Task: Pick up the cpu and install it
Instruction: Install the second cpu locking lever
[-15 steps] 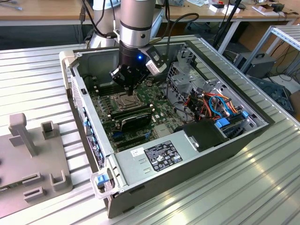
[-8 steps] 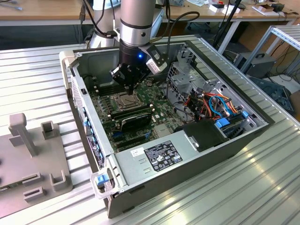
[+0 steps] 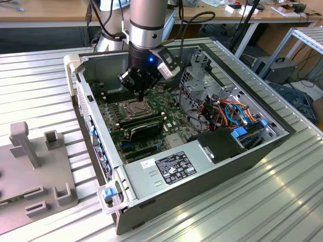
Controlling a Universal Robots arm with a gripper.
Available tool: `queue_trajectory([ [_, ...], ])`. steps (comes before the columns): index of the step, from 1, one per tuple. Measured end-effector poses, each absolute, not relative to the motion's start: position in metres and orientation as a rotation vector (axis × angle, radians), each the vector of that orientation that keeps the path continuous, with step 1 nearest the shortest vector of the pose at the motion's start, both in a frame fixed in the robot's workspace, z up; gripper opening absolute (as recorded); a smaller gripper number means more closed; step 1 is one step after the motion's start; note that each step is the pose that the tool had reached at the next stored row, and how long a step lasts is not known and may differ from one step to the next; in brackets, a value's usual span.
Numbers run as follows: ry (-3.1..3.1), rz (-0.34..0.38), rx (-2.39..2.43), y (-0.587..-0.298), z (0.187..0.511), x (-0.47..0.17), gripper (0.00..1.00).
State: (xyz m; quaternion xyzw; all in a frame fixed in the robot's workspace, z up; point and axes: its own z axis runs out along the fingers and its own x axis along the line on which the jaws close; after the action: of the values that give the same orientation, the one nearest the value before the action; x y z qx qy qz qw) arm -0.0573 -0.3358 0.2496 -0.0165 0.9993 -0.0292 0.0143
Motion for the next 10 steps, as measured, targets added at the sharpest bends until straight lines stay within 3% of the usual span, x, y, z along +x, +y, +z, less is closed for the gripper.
queue_trajectory([
  [10,3.111,-0.091,-0.051,-0.3371,0.2495,-0.0573,0.11],
])
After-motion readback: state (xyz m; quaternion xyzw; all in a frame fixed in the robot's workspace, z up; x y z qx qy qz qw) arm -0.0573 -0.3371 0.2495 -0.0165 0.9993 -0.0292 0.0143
